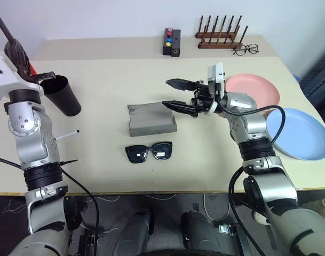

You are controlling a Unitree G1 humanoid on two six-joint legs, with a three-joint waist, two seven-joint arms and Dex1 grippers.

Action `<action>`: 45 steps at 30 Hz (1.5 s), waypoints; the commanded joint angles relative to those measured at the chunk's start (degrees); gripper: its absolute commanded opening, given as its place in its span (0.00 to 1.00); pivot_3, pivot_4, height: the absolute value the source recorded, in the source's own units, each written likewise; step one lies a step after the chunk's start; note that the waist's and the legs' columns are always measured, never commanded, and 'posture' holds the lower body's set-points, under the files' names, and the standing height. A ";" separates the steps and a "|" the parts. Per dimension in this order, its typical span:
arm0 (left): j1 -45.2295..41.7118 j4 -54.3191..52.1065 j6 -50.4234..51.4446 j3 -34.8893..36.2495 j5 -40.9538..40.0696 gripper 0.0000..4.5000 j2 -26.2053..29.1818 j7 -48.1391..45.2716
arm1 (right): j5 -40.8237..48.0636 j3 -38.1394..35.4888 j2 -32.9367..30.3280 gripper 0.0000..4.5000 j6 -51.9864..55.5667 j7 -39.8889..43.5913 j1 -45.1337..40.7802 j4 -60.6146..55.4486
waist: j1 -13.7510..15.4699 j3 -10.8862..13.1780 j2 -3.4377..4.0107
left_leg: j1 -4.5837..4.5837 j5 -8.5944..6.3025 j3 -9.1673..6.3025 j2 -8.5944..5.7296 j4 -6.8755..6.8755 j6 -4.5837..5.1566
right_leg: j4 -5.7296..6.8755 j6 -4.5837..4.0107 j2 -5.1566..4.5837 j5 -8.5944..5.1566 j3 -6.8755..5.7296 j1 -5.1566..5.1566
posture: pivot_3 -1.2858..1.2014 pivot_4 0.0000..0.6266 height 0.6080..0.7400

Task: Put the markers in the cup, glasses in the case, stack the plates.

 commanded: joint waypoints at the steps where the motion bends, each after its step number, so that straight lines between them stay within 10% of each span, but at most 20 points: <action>1: -0.48 0.09 -5.92 -0.18 1.88 0.01 1.57 -0.80 | -0.16 -0.76 0.47 0.78 -1.28 -0.30 -0.48 -0.24 | -0.35 0.00 0.00 | 0.00 0.00 0.00 0.00 0.00 0.00 | 0.00 0.00 0.00 0.00 0.00 0.00 | 0.52 0.24 1.00; 23: -10.61 32.09 -23.35 -3.91 15.76 0.01 5.00 18.65 | 0.03 -0.66 0.75 0.78 1.96 -1.63 3.52 -6.19 | -0.64 -0.02 -0.02 | -0.08 0.00 0.14 -0.04 0.05 0.02 | 0.44 0.01 -0.05 0.00 0.01 -0.34 | 0.52 0.24 1.00; 40: -17.23 48.12 -28.73 -4.49 8.81 0.01 3.54 12.89 | 0.41 -1.10 0.23 0.78 4.32 -2.87 5.04 -9.74 | -0.87 -0.04 -0.06 | -0.08 -0.01 0.15 -0.04 0.10 0.03 | 0.56 0.01 -0.05 0.00 0.00 -0.40 | 0.52 0.24 1.00; 45: -16.97 49.31 -28.87 -4.55 7.38 0.48 2.80 10.90 | 0.51 -1.19 -0.14 0.78 4.39 -3.27 5.31 -10.18 | -0.82 -0.04 -0.06 | -0.09 -0.01 0.15 -0.04 0.11 0.02 | 0.58 0.01 -0.05 0.00 0.00 -0.41 | 0.52 0.24 1.00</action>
